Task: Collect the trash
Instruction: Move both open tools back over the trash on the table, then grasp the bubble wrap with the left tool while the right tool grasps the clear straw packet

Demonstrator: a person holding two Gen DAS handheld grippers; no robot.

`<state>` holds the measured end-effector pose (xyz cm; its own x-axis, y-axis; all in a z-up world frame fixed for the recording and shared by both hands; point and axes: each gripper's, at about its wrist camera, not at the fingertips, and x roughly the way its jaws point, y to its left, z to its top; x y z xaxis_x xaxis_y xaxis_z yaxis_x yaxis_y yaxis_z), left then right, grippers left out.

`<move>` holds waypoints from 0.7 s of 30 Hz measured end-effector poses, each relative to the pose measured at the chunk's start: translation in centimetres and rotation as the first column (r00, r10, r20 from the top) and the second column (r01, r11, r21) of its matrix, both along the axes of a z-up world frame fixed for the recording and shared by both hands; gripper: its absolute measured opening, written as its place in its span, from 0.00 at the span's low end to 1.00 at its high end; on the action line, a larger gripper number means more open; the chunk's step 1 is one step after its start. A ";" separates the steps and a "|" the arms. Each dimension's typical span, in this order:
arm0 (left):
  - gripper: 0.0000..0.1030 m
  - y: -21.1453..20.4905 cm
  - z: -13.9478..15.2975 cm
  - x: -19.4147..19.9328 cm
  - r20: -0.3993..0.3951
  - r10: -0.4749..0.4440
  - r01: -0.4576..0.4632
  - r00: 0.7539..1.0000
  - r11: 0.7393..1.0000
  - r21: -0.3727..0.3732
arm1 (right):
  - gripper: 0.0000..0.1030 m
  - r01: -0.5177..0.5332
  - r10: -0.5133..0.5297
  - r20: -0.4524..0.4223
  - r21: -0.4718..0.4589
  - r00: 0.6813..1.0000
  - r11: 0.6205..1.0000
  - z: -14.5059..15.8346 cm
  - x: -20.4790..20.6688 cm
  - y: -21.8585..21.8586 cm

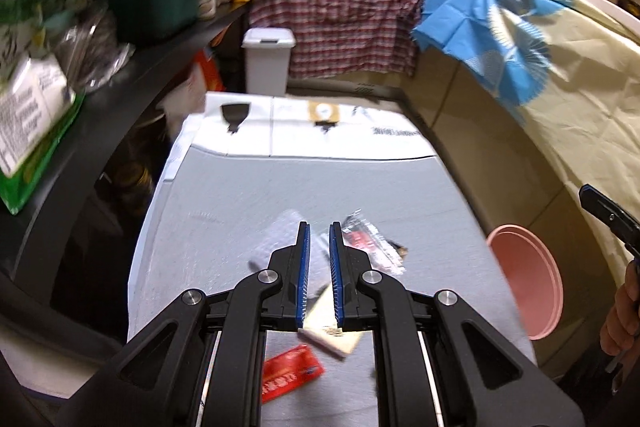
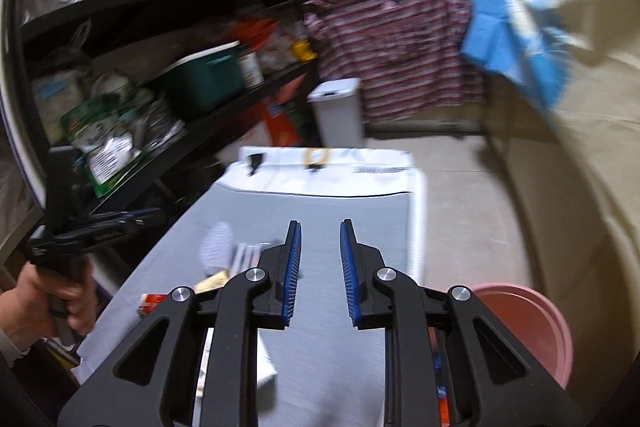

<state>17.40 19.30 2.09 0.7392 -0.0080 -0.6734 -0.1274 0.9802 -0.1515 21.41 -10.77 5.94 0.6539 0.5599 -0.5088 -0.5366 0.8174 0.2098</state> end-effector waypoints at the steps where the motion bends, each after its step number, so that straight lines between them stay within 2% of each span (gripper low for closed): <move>1: 0.10 0.3 -0.5 0.2 -0.009 0.009 -0.009 1.000 1.000 -0.013 | 0.20 -0.028 0.028 -0.009 -0.003 1.000 1.000 -0.5 0.5 1.1; 6: 0.10 1.1 -2.5 1.2 -0.032 0.038 -0.039 0.999 0.999 -0.021 | 0.20 -0.121 0.119 -0.049 -0.034 0.992 0.992 -3.2 3.1 5.4; 13: 0.11 0.9 -4.2 2.4 -0.063 0.027 -0.028 0.998 1.000 -0.014 | 0.20 -0.192 0.185 -0.127 -0.045 0.974 0.980 -6.7 5.7 8.5; 14: 0.13 0.8 -4.4 2.6 -0.067 0.024 -0.025 0.997 1.000 -0.012 | 0.21 -0.199 0.191 -0.139 -0.051 0.972 0.979 -7.2 6.0 8.9; 15: 0.21 0.8 -4.5 2.8 -0.070 0.024 -0.025 0.997 1.000 -0.012 | 0.21 -0.203 0.194 -0.145 -0.054 0.970 0.978 -7.5 6.2 9.1; 16: 0.37 0.8 -4.6 2.9 -0.072 0.027 -0.028 0.997 1.000 -0.012 | 0.22 -0.213 0.202 -0.159 -0.053 0.966 0.976 -8.0 6.6 9.5; 17: 0.42 0.9 -4.7 3.1 -0.070 0.035 -0.036 0.997 0.999 -0.013 | 0.22 -0.224 0.212 -0.176 -0.051 0.961 0.973 -8.5 6.9 9.9; 21: 0.46 1.2 -5.1 3.8 -0.082 0.041 -0.043 0.996 0.999 -0.028 | 0.26 -0.255 0.233 -0.228 -0.072 0.945 0.964 -10.4 8.0 11.5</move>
